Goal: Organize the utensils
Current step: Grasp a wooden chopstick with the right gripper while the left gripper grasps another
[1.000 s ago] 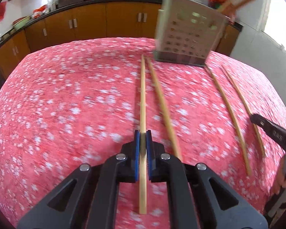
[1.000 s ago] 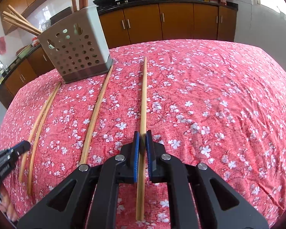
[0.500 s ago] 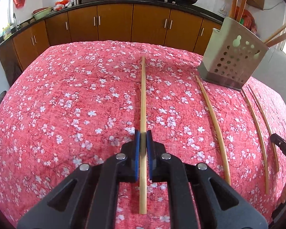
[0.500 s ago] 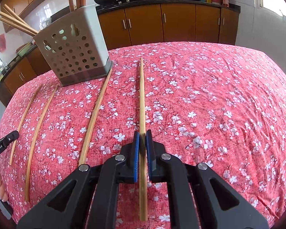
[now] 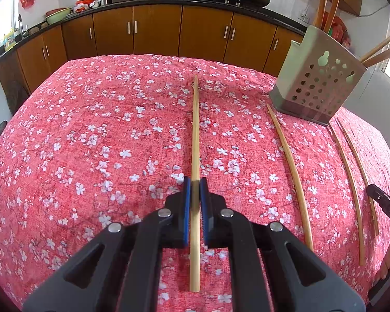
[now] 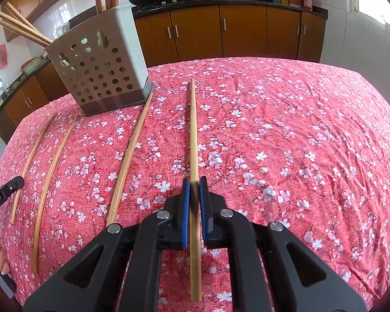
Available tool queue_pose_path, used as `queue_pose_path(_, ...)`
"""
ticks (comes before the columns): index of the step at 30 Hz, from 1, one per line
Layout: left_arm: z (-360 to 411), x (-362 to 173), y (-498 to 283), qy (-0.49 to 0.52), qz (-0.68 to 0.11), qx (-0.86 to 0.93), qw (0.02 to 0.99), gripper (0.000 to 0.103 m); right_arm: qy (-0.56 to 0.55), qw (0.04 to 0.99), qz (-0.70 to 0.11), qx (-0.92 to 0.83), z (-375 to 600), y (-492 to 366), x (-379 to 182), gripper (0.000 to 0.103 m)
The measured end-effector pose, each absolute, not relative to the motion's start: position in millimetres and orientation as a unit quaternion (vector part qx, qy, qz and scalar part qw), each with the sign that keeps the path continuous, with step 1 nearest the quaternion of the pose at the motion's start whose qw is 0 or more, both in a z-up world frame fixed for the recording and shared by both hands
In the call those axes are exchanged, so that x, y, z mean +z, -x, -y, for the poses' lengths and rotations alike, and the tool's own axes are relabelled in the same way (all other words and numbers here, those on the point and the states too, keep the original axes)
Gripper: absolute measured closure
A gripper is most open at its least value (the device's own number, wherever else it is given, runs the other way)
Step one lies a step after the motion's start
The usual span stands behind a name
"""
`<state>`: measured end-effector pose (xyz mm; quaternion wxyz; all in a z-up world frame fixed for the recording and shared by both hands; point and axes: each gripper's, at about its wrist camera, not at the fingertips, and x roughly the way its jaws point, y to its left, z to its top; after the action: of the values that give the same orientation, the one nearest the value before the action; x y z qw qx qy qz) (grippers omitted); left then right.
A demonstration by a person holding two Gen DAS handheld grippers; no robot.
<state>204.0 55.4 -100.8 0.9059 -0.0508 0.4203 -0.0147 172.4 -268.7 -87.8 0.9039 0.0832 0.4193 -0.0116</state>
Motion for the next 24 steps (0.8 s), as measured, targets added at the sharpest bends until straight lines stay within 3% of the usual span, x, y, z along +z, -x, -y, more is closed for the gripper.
queue_pose_path(24,-53.8,-98.8,-203.0,0.057,-0.420,-0.014,0.905,0.093,-0.085,0.904,-0.419,-0.010,270.6,-173.0,-87.2,0.094)
